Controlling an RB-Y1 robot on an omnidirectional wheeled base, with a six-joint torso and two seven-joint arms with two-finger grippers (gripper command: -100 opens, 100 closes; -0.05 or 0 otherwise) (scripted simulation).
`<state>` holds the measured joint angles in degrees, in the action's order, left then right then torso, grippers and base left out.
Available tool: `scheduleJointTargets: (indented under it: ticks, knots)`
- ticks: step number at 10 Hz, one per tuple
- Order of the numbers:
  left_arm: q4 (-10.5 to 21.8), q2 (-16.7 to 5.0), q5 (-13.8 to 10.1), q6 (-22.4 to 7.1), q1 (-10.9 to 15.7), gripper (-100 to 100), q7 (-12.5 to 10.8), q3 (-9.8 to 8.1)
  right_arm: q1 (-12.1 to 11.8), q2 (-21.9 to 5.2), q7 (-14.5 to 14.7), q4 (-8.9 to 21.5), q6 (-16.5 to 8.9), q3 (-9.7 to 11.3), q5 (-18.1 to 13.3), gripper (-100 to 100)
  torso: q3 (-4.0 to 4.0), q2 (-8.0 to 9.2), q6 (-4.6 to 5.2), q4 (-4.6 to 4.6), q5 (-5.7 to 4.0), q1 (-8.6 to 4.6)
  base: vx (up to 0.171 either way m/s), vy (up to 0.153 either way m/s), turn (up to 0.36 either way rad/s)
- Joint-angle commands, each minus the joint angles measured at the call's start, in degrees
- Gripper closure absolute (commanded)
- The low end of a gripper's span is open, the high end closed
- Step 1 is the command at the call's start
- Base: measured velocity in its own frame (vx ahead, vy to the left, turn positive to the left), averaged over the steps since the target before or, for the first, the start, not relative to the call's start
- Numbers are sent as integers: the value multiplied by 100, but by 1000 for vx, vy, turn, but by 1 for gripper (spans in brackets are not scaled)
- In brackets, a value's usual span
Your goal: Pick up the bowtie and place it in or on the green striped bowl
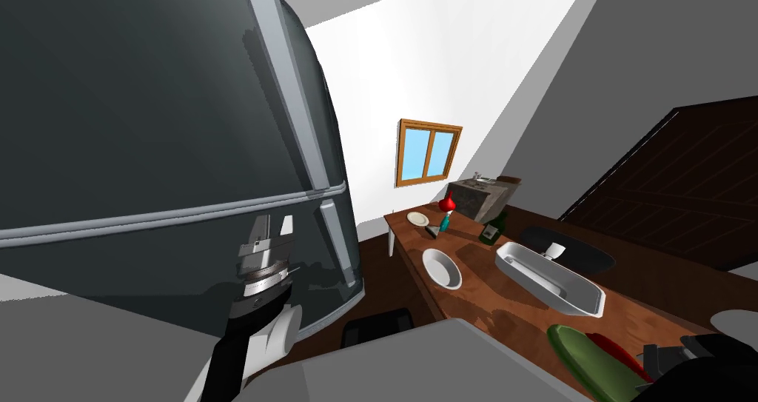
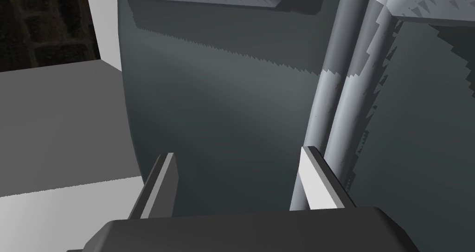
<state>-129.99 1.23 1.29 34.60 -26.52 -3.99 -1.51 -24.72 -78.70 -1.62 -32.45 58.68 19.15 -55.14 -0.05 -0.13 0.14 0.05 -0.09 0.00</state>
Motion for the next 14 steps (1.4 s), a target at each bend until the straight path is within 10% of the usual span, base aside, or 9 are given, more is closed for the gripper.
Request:
scheduleJointTargets:
  ticks: [1, 3, 4, 5, 13, 14]
  knots:
    - [0, 0, 0, 0, 0, 0, 0, 0, 0, 0, 0, 0, 0, 0, 0, -100, 0, 0, 0, 0, 0, 0, 0, 0, 0]
    - [0, 0, 0, 0, 0, 0, 0, 0, 0, 0, 0, 0, 0, 0, 0, -100, 2, 3, 0, 1, 1, 2, 0, 0, 0]
    - [0, 0, 0, 0, 0, 0, 0, 0, 0, 0, 0, 0, 0, 0, 0, 0, 2, 3, 0, 1, 1, 2, 0, 0, 0]
    - [0, 0, 0, 0, 0, 0, 0, 0, 31, -134, -173, -3, 123, -19, -2, -100, 2, 4, 0, 1, 1, 2, -76, 20, 135]
    - [0, 1, 0, 0, 2, 0, 0, 1, 99, -604, -783, -77, 497, -89, 1, -100, 29, 50, -1, 12, 5, 18, -109, 15, 100]
    - [0, 0, 0, 0, 1, 0, 0, 0, 107, -615, -816, -75, 521, -90, -1, 0, 21, 34, 5, 9, 2, 10, -10, 4, -9]
